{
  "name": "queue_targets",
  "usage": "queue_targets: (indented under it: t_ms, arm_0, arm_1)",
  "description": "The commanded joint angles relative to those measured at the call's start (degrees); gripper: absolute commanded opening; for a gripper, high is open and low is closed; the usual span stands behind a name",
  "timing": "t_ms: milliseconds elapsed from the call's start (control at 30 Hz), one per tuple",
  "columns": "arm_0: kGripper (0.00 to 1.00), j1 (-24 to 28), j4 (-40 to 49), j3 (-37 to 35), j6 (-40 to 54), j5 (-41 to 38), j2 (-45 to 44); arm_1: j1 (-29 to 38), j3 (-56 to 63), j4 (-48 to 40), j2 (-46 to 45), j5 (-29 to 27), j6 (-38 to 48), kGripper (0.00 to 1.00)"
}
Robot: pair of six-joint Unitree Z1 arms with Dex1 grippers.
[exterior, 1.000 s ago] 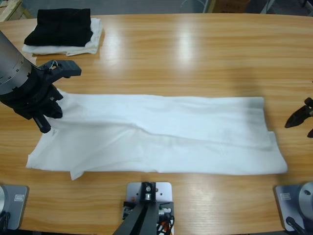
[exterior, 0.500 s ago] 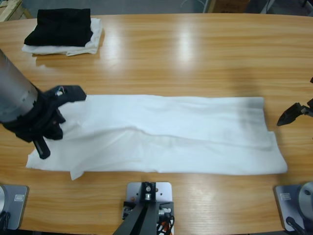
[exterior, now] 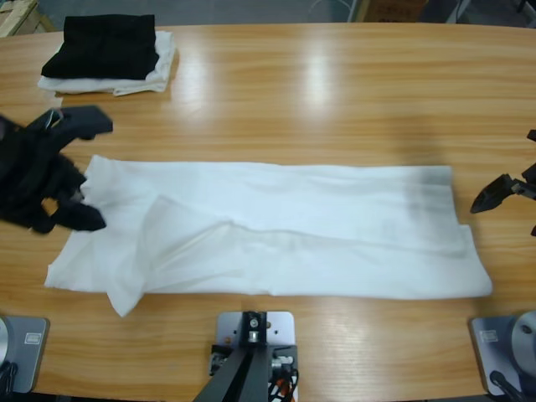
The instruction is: Fold clothes
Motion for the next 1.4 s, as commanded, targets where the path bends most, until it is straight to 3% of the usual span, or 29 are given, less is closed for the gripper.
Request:
queue_targets:
  t_ms: [33, 267, 467, 533, 567, 600, 633, 900, 1033, 1167, 1400]
  arm_0:
    - [0.724, 8.6, -11.2, 3.0, 3.7, -14.3, 14.1]
    - [0.724, 9.9, -17.3, 13.8, -3.6, -13.9, 13.1]
    - [0.72, 9.9, -22.8, 16.9, -4.8, -14.6, 15.0]
    - [0.526, 9.9, -23.9, 17.0, -5.0, -15.5, 15.3]
    - [0.364, 9.9, -24.1, 17.0, -4.9, -15.6, 15.1]
    - [0.139, 9.9, -24.2, 17.1, -4.4, -15.6, 14.7]
    - [0.002, 9.9, -24.2, 17.4, -3.9, -15.3, 14.3]
    - [0.0, 9.9, -25.5, 21.2, 1.9, -13.8, 11.9]
    - [0.0, 9.9, -25.4, 18.9, 5.5, -12.6, 9.1]
    - [0.0, 9.9, -22.7, 13.8, 14.3, -12.8, 9.2]
    - [0.0, 5.6, -9.6, 3.0, 40.4, -9.9, 9.5]
  arm_1:
    - [0.8, 1.5, -0.8, -0.5, 1.0, -0.8, 1.0]
    - [0.8, 1.8, -1.2, -0.7, 0.8, -0.8, 1.0]
    - [0.8, 2.0, -1.4, -0.5, 0.7, -0.8, 1.0]
    - [0.8, 2.0, -1.5, -0.4, 0.7, -0.8, 1.0]
    - [0.8, 2.1, -1.7, -0.4, 0.6, -0.8, 1.0]
    - [0.8, 2.2, -1.9, -0.3, 0.6, -0.8, 1.0]
    - [0.9, 2.3, -1.9, -0.2, 0.6, -0.9, 1.0]
    - [1.0, 2.3, -2.0, -0.4, 0.5, -1.0, 1.0]
    - [1.0, 2.4, -2.2, -0.5, 0.6, -1.1, 1.0]
    - [1.0, 2.6, -2.5, -0.6, 0.6, -1.1, 1.0]
    - [1.6, 3.1, -3.3, 0.8, 0.5, -1.2, 1.0]
